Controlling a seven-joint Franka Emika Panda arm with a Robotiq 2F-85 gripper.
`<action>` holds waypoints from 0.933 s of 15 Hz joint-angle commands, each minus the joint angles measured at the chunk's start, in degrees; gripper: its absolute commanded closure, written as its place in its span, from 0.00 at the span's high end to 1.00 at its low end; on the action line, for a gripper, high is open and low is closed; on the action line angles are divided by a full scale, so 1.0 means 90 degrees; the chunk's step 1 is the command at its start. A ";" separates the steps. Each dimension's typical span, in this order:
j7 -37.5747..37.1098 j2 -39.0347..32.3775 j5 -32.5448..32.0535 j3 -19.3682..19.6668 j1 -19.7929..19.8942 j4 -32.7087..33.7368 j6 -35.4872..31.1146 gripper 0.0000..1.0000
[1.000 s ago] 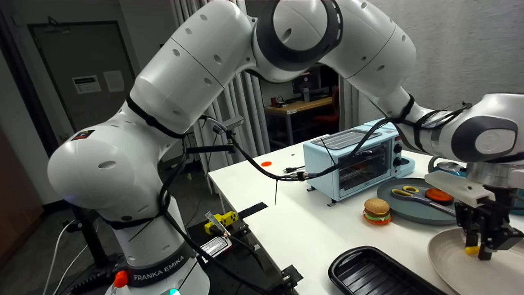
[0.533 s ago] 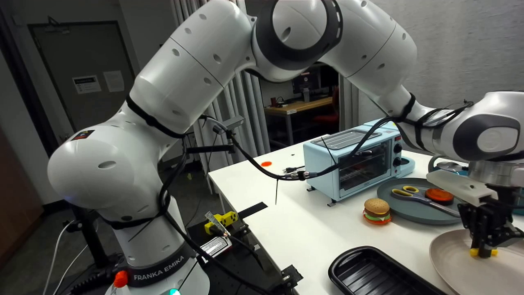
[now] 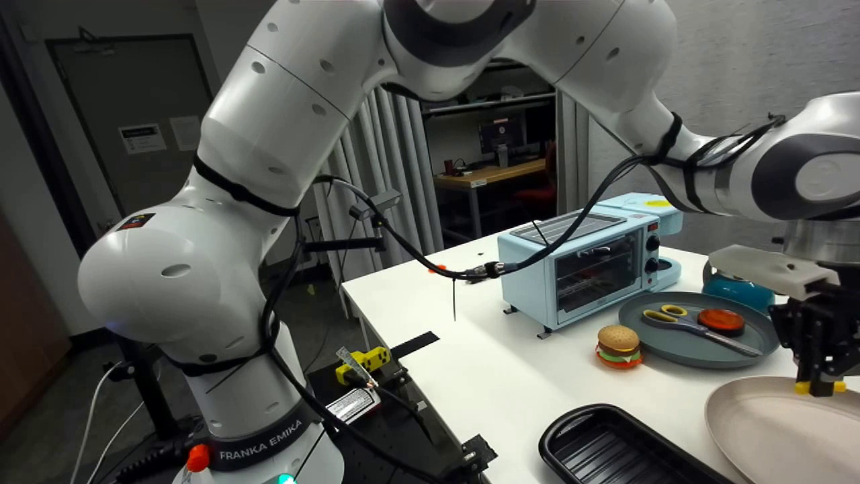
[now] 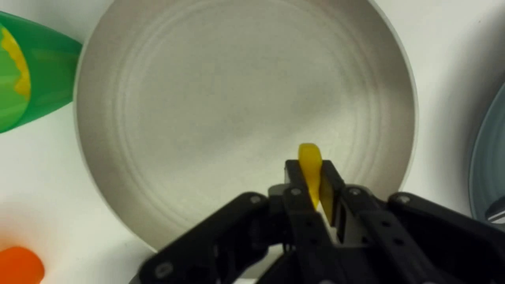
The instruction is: Remove the chip from the plate and put it in the green cup.
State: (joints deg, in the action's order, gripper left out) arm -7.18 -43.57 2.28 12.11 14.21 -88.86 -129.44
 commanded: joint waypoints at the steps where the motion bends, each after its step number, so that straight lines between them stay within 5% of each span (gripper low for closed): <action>1: 0.0003 0.0897 -0.0121 0.0111 -0.0036 -0.0998 -0.0191 0.04; 14: 0.0098 0.1811 0.0004 0.0485 0.0443 -0.2350 -0.0819 0.04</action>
State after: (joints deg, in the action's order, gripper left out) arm -7.09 -29.63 2.06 16.30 16.83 -106.69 -134.20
